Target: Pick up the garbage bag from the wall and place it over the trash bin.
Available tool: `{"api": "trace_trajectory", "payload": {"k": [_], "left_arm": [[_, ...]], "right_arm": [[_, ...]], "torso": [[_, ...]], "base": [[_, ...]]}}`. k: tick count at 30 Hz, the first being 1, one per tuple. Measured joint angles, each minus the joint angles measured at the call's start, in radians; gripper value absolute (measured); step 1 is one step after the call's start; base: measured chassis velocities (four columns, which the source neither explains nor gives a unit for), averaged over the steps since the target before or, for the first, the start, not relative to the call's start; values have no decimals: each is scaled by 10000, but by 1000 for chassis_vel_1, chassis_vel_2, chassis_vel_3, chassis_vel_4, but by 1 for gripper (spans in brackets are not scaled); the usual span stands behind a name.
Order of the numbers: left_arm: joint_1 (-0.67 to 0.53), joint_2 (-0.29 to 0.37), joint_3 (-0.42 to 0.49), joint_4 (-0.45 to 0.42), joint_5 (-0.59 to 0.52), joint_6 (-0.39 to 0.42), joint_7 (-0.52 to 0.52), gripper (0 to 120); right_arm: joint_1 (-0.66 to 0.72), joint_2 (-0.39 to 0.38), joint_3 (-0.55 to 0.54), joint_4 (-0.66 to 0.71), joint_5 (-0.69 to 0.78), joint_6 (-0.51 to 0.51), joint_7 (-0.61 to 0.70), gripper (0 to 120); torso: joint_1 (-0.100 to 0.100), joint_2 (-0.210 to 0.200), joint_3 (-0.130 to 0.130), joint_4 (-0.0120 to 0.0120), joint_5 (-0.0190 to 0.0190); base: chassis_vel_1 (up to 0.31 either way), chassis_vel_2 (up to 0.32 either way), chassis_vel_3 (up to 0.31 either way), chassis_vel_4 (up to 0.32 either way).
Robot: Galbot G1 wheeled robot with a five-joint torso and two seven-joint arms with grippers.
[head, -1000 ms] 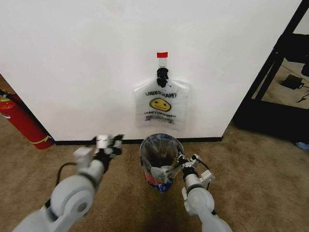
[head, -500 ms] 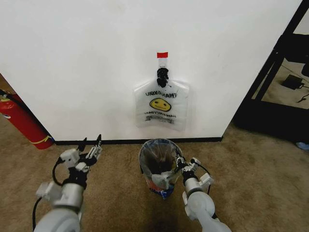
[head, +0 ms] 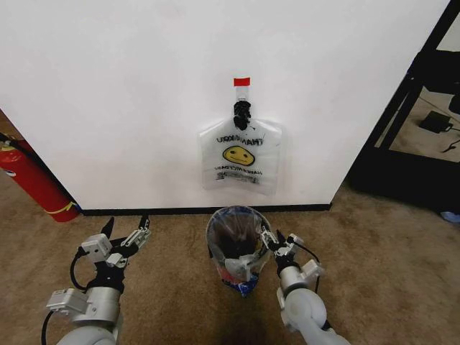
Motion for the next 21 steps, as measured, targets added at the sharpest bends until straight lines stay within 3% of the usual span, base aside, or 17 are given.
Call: {"api": "trace_trajectory", "payload": {"k": [2, 3, 6, 8, 16, 21], "left_arm": [[64, -9, 124, 169, 435, -253, 121, 100], [64, -9, 124, 169, 435, -253, 121, 100], [105, -157, 452, 611, 1623, -1205, 305, 100], [157, -267, 713, 831, 2170, -1759, 443, 100], [645, -654, 1271, 1202, 3436, -3031, 615, 100], [901, -679, 1375, 1159, 3626, -3245, 616, 100]], "right_arm": [[-554, -148, 425, 558, -1745, 1124, -76, 99], [-554, -148, 425, 558, -1745, 1124, -76, 99], [-1655, -237, 1554, 1676, -4359, 2470, 247, 100], [-2552, -272, 2068, 2408, -4877, 2774, 429, 100], [-5694, 242, 3490, 3977, -4823, 3305, -48, 100], [-6295, 636, 3733, 4246, -4379, 3619, -420, 100]], "torso": [[0, 0, 0, -2, 1], [0, 0, 0, -2, 1], [0, 0, 0, -1, -7], [0, 1, -1, -4, -4], [-1, 1, -1, -2, -3], [-1, 0, -1, -1, -4]], "base": [[0, 0, 0, 0], [0, 0, 0, 0], [0, 0, 0, 0], [0, 0, 0, 0], [0, 0, 0, 0], [0, 0, 0, 0]]}}
